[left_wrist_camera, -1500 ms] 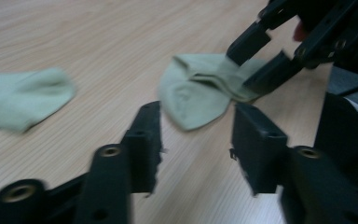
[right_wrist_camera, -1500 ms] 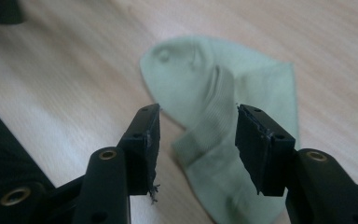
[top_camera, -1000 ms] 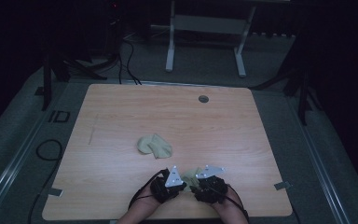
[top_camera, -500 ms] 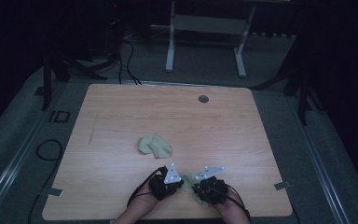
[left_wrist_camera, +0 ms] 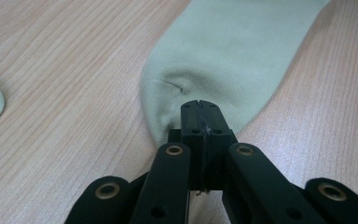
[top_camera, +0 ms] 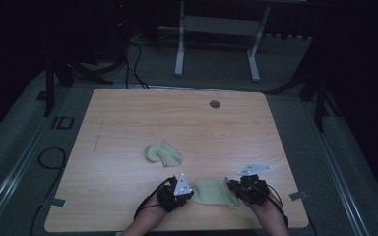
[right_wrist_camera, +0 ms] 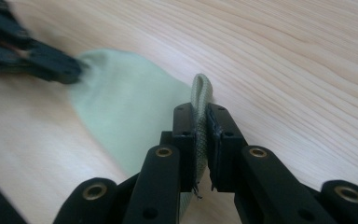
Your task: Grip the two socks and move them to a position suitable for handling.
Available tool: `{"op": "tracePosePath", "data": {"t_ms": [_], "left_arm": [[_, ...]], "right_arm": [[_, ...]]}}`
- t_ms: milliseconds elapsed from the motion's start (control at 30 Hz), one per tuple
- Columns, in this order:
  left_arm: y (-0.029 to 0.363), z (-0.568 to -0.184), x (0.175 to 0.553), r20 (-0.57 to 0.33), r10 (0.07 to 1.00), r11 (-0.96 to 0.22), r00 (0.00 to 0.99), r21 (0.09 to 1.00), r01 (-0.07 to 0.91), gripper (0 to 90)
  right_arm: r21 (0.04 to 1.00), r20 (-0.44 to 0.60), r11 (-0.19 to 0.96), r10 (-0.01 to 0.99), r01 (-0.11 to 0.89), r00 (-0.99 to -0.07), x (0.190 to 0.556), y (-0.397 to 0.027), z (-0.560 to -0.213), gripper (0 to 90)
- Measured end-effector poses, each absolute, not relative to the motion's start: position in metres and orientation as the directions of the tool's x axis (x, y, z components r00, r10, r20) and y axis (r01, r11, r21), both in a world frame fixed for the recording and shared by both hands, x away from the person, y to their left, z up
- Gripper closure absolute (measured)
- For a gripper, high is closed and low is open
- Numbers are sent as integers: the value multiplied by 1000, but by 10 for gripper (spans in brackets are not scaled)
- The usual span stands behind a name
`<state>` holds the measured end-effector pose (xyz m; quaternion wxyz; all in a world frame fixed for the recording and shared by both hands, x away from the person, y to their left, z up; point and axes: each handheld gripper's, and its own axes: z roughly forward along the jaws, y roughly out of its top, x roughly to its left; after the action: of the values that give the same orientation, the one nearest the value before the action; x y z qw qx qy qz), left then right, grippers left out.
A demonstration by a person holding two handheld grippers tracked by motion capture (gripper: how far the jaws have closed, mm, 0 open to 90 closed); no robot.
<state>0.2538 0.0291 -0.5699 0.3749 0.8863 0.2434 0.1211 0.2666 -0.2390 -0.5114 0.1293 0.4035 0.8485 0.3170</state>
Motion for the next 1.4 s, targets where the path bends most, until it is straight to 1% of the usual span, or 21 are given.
{"op": "tracePosePath", "data": {"t_ms": [200, 300, 400, 467, 567, 633, 900, 1033, 1167, 1400], "left_arm": [[25, -570, 253, 39, 516, -607, 856, 722, 333, 892], [25, -570, 254, 35, 516, -606, 856, 721, 336, 892], [25, -570, 254, 35, 516, -605, 856, 722, 336, 892], [25, -570, 254, 34, 516, -605, 856, 721, 336, 892], [25, -569, 254, 36, 517, -607, 855, 719, 337, 892], [25, -569, 253, 38, 517, -608, 855, 719, 336, 892], [23, -569, 255, 37, 518, -608, 855, 719, 337, 892], [20, -569, 259, 38, 518, -610, 855, 717, 338, 892], [11, -569, 263, 64, 518, -616, 853, 719, 321, 892], [6, -569, 270, 47, 516, -609, 855, 722, 328, 891]], "right_arm": [[621, 56, 452, 789, 640, -612, 273, -253, -521, 815], [618, 38, 445, 806, 648, -591, 274, -255, -524, 730], [627, 32, 438, 812, 644, -583, 273, -257, -521, 723], [625, 11, 457, 805, 632, -593, 272, -254, -520, 770], [617, 11, 468, 799, 632, -601, 272, -252, -525, 864], [606, 13, 476, 795, 637, -606, 272, -250, -530, 887], [575, -5, 497, 797, 650, -604, 279, -250, -548, 894], [570, -5, 486, 809, 663, -588, 281, -255, -547, 894], [568, -10, 478, 818, 670, -575, 285, -261, -546, 893], [576, 3, 455, 830, 679, -558, 289, -269, -547, 893]]}}
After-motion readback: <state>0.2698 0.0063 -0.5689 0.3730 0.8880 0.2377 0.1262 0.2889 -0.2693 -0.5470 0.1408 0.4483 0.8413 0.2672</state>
